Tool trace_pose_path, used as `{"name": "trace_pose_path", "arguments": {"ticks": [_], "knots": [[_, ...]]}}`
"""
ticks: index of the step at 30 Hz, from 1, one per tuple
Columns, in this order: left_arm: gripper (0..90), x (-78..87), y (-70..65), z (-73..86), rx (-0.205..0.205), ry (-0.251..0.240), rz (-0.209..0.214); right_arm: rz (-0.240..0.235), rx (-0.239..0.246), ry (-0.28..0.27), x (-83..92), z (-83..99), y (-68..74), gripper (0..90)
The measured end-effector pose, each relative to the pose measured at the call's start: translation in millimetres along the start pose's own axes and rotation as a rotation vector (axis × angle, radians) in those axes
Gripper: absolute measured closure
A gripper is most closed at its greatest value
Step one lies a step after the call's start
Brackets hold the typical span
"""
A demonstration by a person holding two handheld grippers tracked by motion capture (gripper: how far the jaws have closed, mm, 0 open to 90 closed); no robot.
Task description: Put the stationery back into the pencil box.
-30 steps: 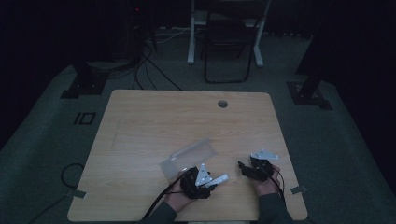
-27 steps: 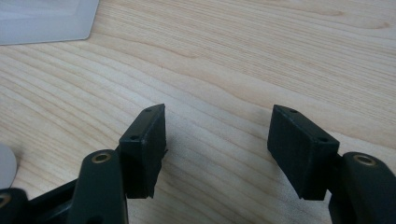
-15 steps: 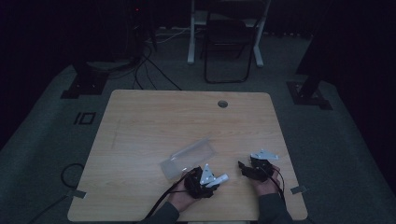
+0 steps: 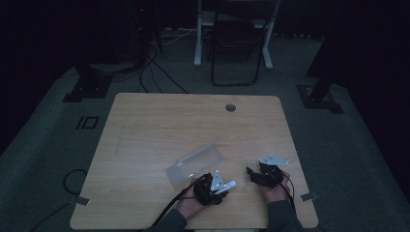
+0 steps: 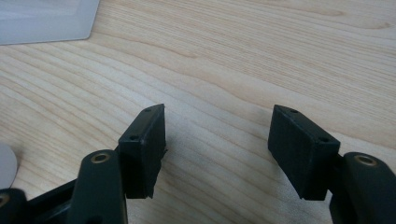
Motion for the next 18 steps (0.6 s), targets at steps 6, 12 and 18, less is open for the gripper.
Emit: {"name": "trace_pose_path", "arguments": {"ticks": [6, 12, 18], "knots": [[61.2, -0.5, -1.2, 0.1, 0.0, -0.001, 0.011, 0.0, 0.0, 0.0, 0.0, 0.0, 0.0, 36.7], [64.0, -0.3, -1.9, 0.5, 0.01, 0.002, 0.029, 0.0, 0.0, 0.0, 0.0, 0.0, 0.0, 36.7], [69.3, -0.4, -3.6, 0.2, 0.01, 0.002, 0.041, -0.001, 0.001, 0.0, 0.0, 0.0, 0.1, 36.6]]}}
Point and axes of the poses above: each handheld gripper's, and its own axes: x roughly backward along the jaws, z roughly out of its underside, y roughly to its left, the point moved 10 cm from there along -x, roughly forward along the jaws, and after that the axes turned 2 degrees about z, right-handed, at the moved point
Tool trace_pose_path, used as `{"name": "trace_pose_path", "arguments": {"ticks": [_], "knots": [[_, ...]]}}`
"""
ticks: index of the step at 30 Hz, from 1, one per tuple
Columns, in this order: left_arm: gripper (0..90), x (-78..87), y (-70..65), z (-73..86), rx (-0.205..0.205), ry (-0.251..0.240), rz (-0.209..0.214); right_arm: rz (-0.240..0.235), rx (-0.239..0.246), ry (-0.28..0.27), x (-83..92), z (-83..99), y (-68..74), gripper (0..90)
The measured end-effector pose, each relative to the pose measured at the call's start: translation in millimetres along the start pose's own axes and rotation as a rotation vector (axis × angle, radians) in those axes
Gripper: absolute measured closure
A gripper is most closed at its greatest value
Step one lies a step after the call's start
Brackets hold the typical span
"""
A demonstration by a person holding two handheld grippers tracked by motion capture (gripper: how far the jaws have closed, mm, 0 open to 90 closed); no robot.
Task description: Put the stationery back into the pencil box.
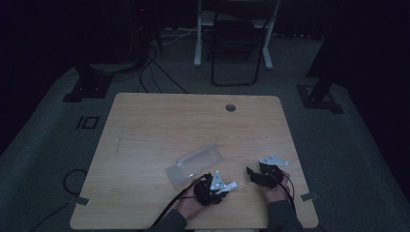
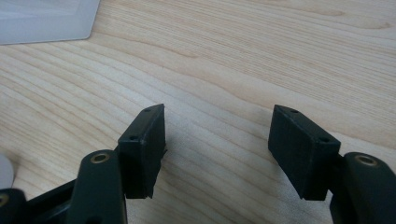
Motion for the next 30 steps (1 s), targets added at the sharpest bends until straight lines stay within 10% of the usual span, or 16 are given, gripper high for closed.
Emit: {"name": "trace_pose_path", "arguments": {"ticks": [30], "knots": [[70.2, 5.7, 0.0, -4.6, -0.019, -0.028, -0.025, 0.0, 0.001, 0.0, 0.0, 0.0, 0.0, 36.4]]}}
Point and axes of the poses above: each handheld gripper's, and its own axes: x roughly backward along the jaws, z roughly out of its underside, y roughly to its left, the point moved 10 cm from there along -x, roughly forward along the jaws, and after that the axes turned 2 degrees about z, right-handed, at the moved point
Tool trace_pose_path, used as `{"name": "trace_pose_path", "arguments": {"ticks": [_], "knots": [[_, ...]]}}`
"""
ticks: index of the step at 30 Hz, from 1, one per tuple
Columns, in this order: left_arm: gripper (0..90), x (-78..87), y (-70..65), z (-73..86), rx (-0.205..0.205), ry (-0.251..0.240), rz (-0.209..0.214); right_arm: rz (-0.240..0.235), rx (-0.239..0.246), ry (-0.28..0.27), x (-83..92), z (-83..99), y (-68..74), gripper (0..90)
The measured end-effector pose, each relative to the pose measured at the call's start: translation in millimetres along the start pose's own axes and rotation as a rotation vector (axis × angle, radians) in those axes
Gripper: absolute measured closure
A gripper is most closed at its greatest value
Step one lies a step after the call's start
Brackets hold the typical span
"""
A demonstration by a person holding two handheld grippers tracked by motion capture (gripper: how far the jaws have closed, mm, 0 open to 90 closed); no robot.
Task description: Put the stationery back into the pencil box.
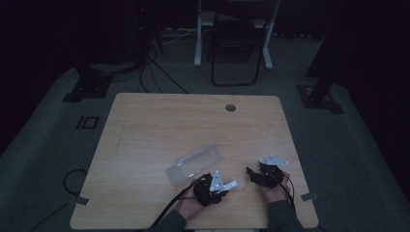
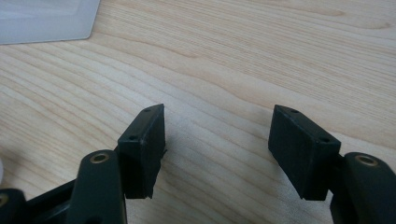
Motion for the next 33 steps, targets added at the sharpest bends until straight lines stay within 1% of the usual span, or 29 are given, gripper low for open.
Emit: {"name": "trace_pose_path", "arguments": {"ticks": [15, 23, 26, 33], "knots": [[70.1, 9.1, -0.5, -5.3, -0.027, 0.0, -0.013, 0.0, 0.0, 0.0, 0.0, 0.0, 0.0, 36.5], [70.1, 14.0, -0.4, -8.3, -0.028, -0.01, -0.017, 0.0, 0.001, -0.001, -0.1, -0.1, -0.1, 36.5], [70.1, 16.5, -0.7, -9.2, -0.028, -0.011, -0.012, -0.001, 0.001, -0.001, -0.1, -0.1, 0.0, 36.5], [70.1, 21.7, 0.6, -10.9, -0.032, -0.017, -0.021, 0.0, 0.001, 0.0, 0.0, -0.1, 0.0, 36.4]]}}
Point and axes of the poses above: each handheld gripper's, and its own axes: x roughly backward along the jaws, z roughly out of its underside, y roughly to its left, the point moved 10 cm from there along -x, roughly forward along the jaws, and after that the axes turned 2 degrees about z, right-handed, at the moved point
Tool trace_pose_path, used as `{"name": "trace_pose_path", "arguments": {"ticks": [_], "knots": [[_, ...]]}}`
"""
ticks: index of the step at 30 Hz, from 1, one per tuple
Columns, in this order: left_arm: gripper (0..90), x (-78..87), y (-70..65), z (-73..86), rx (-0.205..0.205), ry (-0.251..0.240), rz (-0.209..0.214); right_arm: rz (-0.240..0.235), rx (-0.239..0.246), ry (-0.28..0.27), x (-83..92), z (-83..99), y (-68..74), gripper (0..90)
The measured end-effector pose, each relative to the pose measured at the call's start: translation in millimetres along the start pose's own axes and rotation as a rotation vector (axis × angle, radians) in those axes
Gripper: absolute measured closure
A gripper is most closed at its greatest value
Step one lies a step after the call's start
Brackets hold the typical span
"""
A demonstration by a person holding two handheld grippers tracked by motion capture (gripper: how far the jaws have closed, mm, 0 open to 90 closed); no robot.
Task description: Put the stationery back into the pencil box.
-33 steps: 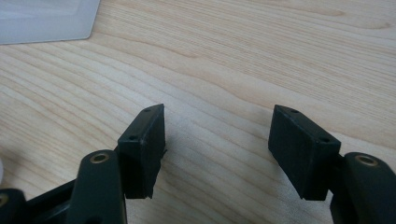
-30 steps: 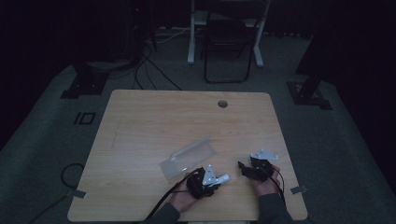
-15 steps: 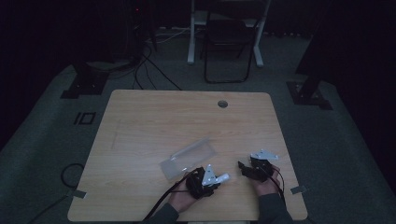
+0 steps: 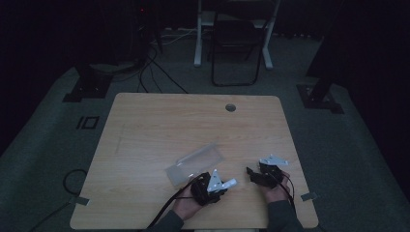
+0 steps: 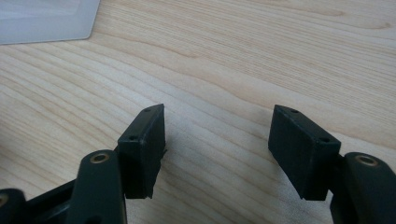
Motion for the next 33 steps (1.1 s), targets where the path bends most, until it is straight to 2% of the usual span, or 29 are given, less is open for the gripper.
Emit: {"name": "trace_pose_path", "arguments": {"ticks": [22, 33], "knots": [[70.1, 14.6, 6.1, -7.8, -0.006, -0.032, -0.033, 0.0, -0.002, 0.0, 0.0, 0.0, 0.1, 36.4], [70.1, 22.2, 15.9, -7.7, -0.004, -0.035, -0.058, 0.0, 0.0, 0.001, 0.1, 0.1, 0.0, 36.4]]}}
Point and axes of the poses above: each handheld gripper's, and its own axes: x roughly backward along the jaws, z roughly out of its underside, y roughly to its left, the point moved 10 cm from there along -x, roughly forward along the jaws, and after that the axes turned 2 degrees about z, right-handed, at the moved point
